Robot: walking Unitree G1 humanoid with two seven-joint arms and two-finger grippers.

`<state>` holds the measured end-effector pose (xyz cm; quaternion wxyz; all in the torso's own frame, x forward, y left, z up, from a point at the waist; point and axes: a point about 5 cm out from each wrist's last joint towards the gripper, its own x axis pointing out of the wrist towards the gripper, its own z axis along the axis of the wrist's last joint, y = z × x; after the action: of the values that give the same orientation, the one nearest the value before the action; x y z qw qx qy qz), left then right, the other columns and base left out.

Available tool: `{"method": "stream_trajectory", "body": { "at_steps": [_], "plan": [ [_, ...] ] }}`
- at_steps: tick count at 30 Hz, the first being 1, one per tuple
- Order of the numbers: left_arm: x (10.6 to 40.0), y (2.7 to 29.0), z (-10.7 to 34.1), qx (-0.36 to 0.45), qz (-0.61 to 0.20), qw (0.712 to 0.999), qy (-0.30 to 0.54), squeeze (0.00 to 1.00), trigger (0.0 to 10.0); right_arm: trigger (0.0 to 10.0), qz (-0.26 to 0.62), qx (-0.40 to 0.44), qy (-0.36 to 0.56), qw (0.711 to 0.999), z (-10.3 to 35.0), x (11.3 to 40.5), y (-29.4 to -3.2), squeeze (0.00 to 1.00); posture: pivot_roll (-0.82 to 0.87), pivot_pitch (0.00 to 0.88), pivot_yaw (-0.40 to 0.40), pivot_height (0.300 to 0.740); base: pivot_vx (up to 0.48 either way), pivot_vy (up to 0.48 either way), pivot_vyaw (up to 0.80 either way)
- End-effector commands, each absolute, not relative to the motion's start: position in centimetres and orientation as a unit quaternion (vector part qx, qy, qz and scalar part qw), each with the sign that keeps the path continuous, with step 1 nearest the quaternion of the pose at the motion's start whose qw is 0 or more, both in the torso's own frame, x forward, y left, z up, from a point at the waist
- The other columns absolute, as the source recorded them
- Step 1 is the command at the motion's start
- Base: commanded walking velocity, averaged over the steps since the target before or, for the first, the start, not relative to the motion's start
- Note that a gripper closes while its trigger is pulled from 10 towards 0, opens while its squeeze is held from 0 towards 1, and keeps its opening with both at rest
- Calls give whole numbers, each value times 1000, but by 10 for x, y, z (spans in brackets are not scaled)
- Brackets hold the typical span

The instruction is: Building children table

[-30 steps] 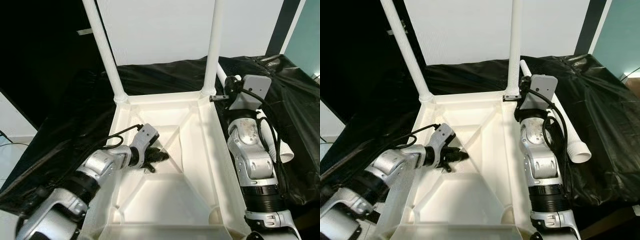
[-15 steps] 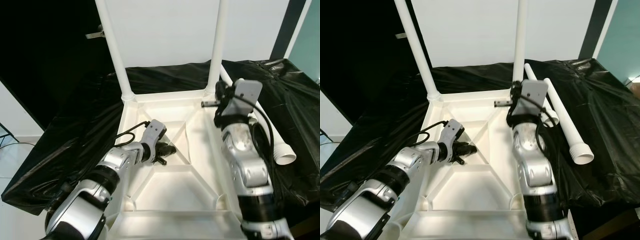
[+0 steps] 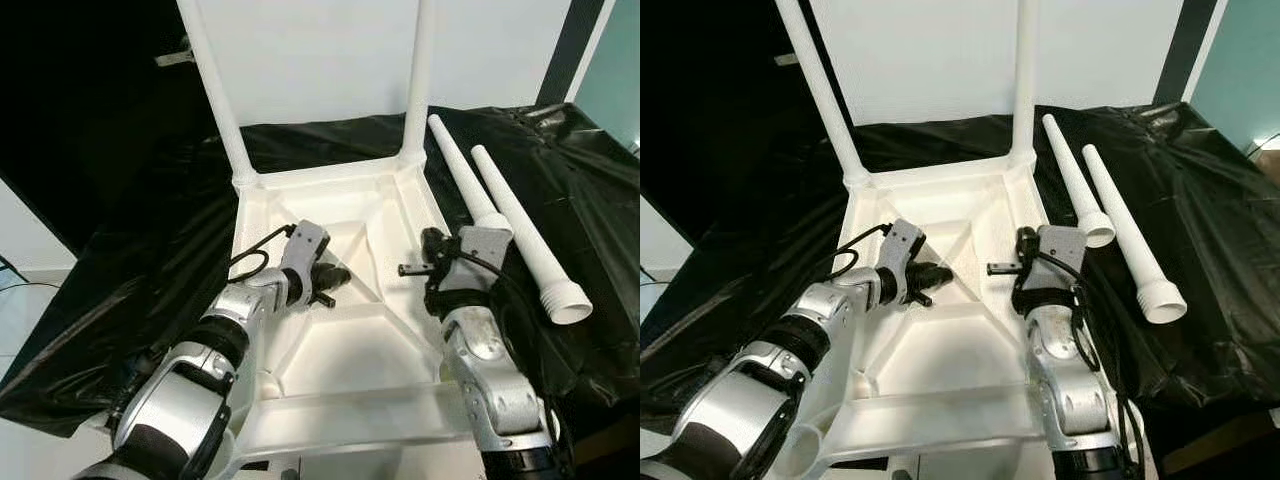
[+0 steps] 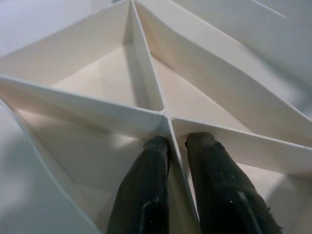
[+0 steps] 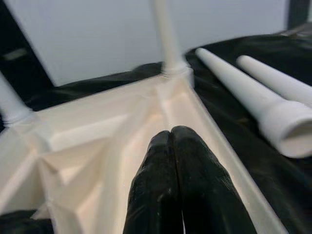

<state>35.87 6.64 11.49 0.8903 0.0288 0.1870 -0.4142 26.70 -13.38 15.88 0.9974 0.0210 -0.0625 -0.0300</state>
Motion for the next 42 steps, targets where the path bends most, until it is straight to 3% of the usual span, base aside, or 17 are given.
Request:
{"method": "stream_trajectory", "body": {
  "at_steps": [1,27,34,36,37,39,42],
  "plan": [
    [372,80,122,47,-287,944,154,0,10000,10000,-35,23,-59,997,159,265,-134,0,-135,12,93,740,0,0,0],
    [393,64,160,58,-287,953,79,0,10000,10000,-31,19,-57,998,160,260,-133,0,-156,10,94,740,0,0,0],
    [390,61,163,13,-332,941,69,0,10000,10000,-34,17,-56,998,160,259,-134,0,-159,12,94,740,0,0,0],
    [382,61,164,-24,-405,912,59,0,10000,10000,-35,16,-55,998,160,259,-135,0,-158,13,92,740,0,0,0],
    [382,61,164,-24,-405,912,59,0,10000,10000,-35,16,-55,998,160,259,-135,0,-158,13,92,740,0,0,0],
    [367,70,154,-24,-495,865,75,0,10000,10000,-36,15,-53,998,159,258,-136,0,-154,15,89,740,0,0,0],
    [359,79,146,-15,-526,845,94,0,10000,10000,-36,14,-52,998,159,258,-136,0,-148,16,85,740,0,0,0]
  ]
}}
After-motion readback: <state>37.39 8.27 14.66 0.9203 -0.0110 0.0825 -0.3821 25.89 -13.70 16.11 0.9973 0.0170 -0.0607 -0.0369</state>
